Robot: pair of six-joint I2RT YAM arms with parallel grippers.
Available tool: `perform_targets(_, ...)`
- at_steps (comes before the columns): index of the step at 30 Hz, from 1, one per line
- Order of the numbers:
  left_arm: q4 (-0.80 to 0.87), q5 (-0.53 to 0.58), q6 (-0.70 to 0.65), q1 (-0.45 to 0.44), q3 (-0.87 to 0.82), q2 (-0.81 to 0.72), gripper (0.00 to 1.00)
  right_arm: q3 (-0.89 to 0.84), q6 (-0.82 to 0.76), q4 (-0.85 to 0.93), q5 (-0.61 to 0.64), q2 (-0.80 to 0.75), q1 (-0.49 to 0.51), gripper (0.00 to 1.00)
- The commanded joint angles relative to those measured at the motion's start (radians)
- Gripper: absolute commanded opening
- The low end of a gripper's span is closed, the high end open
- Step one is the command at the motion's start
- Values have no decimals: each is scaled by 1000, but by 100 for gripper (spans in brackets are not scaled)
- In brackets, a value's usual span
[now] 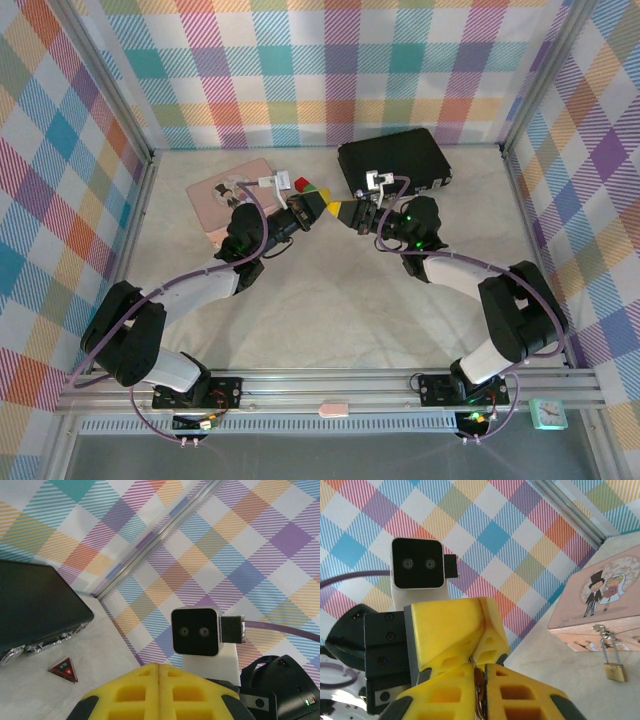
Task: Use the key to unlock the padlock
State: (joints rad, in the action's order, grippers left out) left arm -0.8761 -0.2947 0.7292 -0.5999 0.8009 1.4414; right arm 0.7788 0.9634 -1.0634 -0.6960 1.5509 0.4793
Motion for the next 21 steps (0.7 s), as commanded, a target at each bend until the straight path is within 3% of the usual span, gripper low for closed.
perform_targets(1,-65,-10,10,-8,-15,-8,0,37,9,-54,-16,22,7,0)
perform_targets(3,-65,7,16,-6,-20,-18,5,36,10,-64,-17,28,7,0)
perform_targets(4,-63,21,22,-4,-25,-27,19,34,6,-65,-18,29,7,0)
perform_targets(6,-56,61,41,9,-45,-54,62,29,-11,-54,-23,25,7,0)
perform_targets(8,-33,92,68,38,-63,-85,84,23,-41,-27,-26,18,7,0)
perform_targets(16,151,73,106,146,-95,-173,89,16,-191,149,-15,-29,16,0)
perform_targets(21,291,46,176,145,-50,-179,86,89,-434,498,50,-87,55,0)
